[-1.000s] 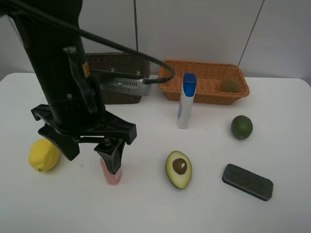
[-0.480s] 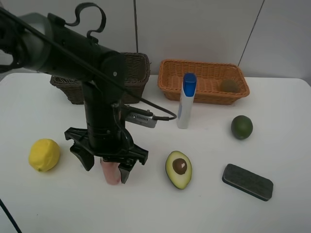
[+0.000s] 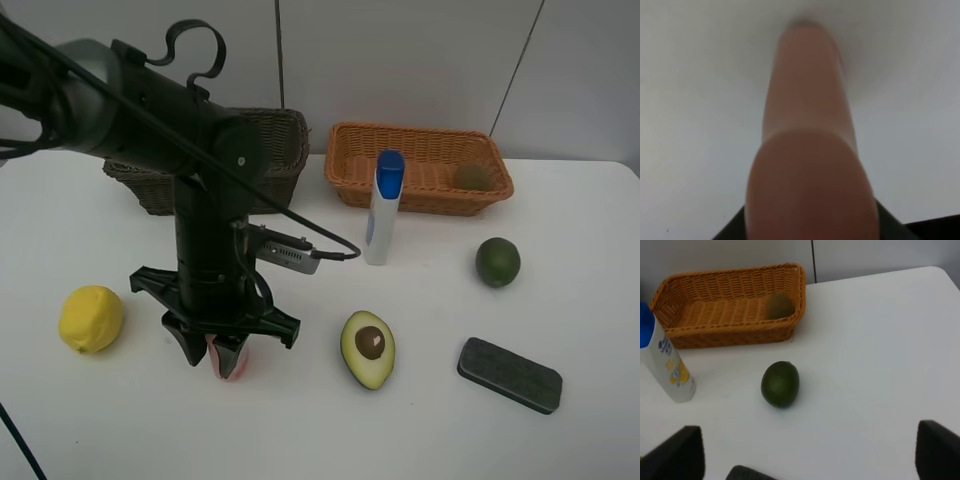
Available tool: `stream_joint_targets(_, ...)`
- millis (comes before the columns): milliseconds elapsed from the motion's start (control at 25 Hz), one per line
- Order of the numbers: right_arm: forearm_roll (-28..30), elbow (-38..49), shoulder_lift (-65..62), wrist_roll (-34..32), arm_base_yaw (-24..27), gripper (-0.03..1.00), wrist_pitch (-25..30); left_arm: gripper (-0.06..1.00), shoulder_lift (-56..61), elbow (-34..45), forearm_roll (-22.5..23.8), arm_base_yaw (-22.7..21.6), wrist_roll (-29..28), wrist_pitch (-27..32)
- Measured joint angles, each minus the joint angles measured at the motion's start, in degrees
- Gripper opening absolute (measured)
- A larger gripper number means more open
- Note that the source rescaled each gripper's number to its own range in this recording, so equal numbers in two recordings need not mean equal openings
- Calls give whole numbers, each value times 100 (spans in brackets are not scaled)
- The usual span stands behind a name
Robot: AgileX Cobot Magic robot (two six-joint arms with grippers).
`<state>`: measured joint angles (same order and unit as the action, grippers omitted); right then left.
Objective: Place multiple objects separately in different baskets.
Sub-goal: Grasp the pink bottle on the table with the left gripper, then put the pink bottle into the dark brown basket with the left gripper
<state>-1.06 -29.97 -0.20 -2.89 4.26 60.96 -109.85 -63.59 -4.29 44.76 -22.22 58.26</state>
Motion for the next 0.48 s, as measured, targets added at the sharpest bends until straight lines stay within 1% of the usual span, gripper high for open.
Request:
stream_joint_targets(120, 0, 0, 0, 0, 0, 100, 0, 1, 437, -281, 19, 0, 177, 285)
stream_joint_targets(200, 0, 0, 0, 0, 0, 100, 0, 1, 826, -678, 50, -37, 365, 359)
stream_joint_targets(280, 0, 0, 0, 0, 0, 100, 0, 1, 1116, -1125, 136, -176, 497, 339)
stream_joint_targets(400, 0, 0, 0, 0, 0, 100, 0, 1, 1206, -1897, 429, -675, 591, 202)
stream_joint_targets(480, 0, 0, 0, 0, 0, 100, 0, 1, 1057, -2347, 588, -1153, 657, 28)
